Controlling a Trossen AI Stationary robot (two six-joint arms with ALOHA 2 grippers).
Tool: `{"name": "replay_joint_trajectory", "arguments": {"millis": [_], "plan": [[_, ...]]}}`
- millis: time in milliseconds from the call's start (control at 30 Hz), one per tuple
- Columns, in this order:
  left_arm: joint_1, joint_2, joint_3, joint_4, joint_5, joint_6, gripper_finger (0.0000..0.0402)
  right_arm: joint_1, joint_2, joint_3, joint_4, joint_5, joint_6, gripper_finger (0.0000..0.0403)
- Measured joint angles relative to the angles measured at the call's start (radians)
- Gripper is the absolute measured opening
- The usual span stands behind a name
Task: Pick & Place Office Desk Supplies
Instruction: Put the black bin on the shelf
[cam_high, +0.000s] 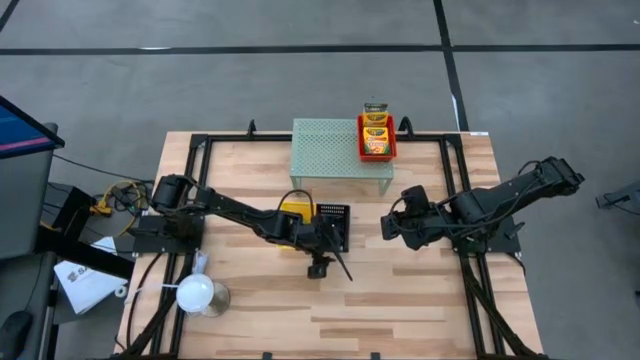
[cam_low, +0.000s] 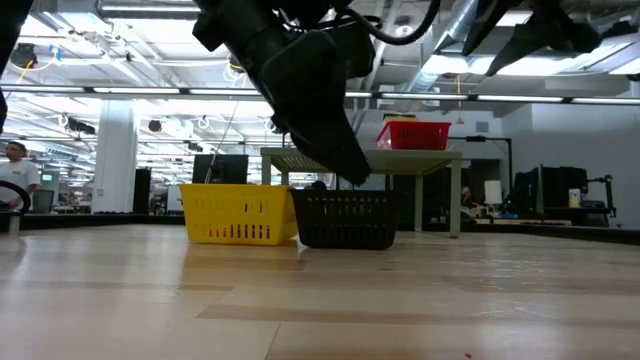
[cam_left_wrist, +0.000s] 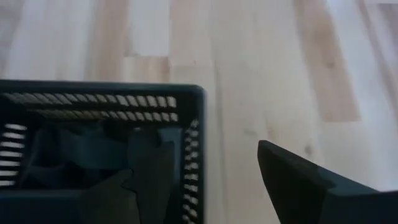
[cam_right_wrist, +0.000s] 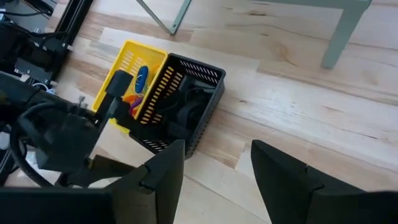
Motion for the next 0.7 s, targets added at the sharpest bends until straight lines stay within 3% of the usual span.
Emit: {"name": "replay_joint_trajectory", "arguments": {"millis": [333, 700], "plan": [[0.0, 0.0, 0.0, -0.015, -0.035, 0.015, 0.0185, 0.0, 0.0, 0.0, -0.003, 0.0, 0.0, 0.0182], [-0.003, 0.019, 0.0, -0.008, -0.035, 0.026, 0.0177, 0.0, 0.0, 0.0, -0.003, 0.0, 0.001, 0.0182]]}}
